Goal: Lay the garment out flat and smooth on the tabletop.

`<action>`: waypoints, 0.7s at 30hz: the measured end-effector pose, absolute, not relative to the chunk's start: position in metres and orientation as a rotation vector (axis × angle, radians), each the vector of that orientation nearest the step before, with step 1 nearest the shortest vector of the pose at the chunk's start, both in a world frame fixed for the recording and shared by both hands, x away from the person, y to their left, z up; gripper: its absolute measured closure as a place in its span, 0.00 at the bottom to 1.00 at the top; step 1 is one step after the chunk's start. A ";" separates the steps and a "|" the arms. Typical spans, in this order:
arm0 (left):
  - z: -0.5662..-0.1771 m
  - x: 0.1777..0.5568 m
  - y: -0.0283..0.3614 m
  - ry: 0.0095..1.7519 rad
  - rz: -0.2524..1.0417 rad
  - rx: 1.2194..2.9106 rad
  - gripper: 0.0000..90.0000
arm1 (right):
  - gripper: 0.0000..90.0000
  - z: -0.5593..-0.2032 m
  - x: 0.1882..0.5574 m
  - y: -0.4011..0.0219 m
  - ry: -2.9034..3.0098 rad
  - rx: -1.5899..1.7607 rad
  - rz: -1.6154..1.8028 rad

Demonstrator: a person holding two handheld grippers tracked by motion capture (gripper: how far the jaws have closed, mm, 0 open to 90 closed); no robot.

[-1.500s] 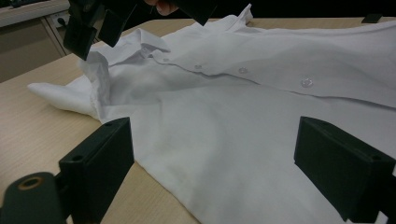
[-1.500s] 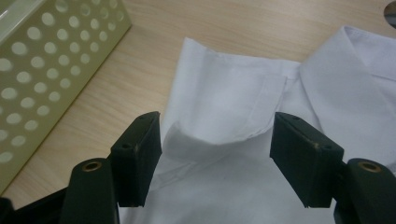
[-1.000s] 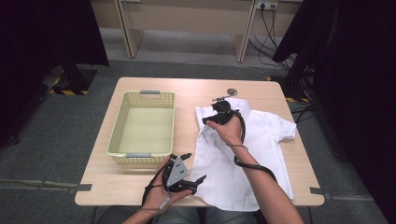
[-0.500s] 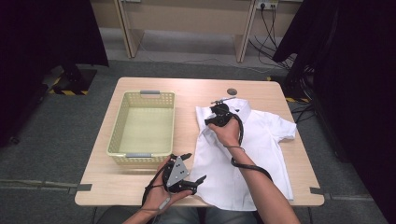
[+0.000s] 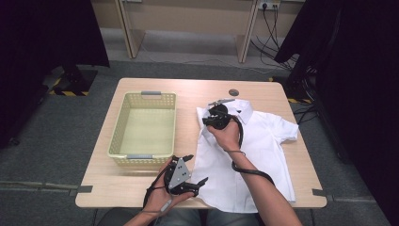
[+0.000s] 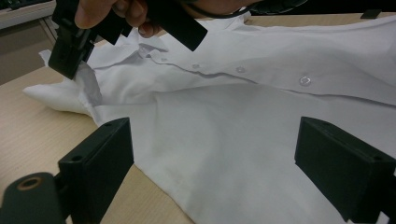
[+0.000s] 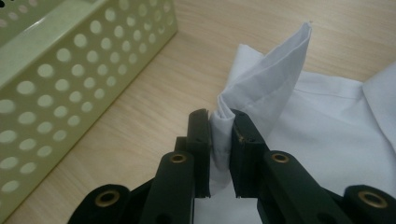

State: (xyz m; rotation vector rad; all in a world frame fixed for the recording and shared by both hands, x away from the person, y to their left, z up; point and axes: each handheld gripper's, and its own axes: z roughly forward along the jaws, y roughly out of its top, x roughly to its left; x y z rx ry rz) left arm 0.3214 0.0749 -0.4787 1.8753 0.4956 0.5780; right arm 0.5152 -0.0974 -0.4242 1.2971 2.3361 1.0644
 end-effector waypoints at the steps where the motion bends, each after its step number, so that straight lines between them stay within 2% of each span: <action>1: -0.479 0.321 0.075 0.497 0.577 1.875 0.12 | 0.88 -0.423 0.514 -0.096 2.338 1.288 1.070; 21: -0.479 0.322 0.074 0.493 0.579 1.882 0.12 | 0.87 -0.419 0.504 -0.076 2.400 1.108 1.100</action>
